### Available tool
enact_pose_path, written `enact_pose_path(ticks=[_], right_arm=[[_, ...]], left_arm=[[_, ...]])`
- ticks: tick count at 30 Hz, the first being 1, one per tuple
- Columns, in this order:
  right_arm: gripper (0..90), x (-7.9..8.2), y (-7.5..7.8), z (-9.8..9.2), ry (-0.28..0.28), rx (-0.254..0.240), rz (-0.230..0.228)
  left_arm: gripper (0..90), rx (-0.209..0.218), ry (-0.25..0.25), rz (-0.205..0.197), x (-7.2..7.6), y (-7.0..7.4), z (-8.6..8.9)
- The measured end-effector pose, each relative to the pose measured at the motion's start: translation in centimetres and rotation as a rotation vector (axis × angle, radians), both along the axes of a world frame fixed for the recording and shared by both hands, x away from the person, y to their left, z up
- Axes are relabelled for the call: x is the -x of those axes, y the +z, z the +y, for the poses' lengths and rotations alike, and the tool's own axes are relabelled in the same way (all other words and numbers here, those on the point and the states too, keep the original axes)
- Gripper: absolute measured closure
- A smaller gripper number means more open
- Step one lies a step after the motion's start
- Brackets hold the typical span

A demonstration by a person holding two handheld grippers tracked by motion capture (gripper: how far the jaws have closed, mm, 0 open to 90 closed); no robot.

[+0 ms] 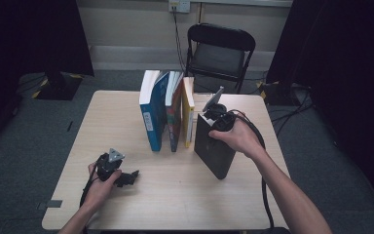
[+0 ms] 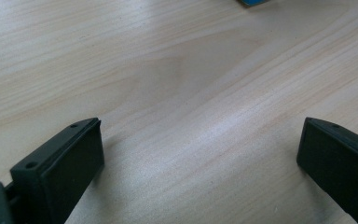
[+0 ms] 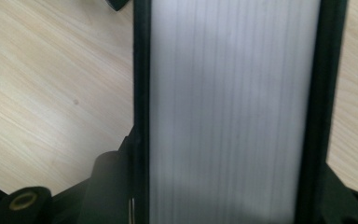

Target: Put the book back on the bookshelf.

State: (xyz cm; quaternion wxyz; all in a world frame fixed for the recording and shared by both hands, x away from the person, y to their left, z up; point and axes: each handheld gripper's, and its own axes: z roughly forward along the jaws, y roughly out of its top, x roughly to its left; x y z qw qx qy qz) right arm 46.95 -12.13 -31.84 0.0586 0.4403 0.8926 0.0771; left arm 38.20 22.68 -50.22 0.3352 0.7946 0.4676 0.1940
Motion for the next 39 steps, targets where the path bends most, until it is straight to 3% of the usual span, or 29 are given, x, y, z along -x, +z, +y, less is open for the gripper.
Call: enact_pose_path(ticks=[7, 19, 30, 38, 39], right_arm=[[53.1, 0.3, 0.1, 0.2, -0.014, 0.003, -0.015], [53.3, 0.3, 0.7, -0.5, -0.067, -0.066, -0.044], [53.4, -1.1, 1.5, -0.2, -0.127, -0.059, -0.060], [53.4, -3.0, 1.9, 0.8, -0.189, -0.057, -0.048], [53.4, -3.6, 2.0, 1.0, -0.219, -0.068, -0.041]], left_arm=[[0.1, 0.000, -0.001, 0.001, 0.0, 0.0, 0.0], [0.0, 0.004, -0.001, 0.000, 0.0, 0.0, 0.0], [0.0, 0.001, -0.003, 0.001, 0.0, 0.0, 0.0], [0.0, 0.001, -0.003, 0.002, 0.0, 0.0, 0.0], [0.0, 0.002, -0.003, 0.002, 0.0, 0.0, 0.0]])
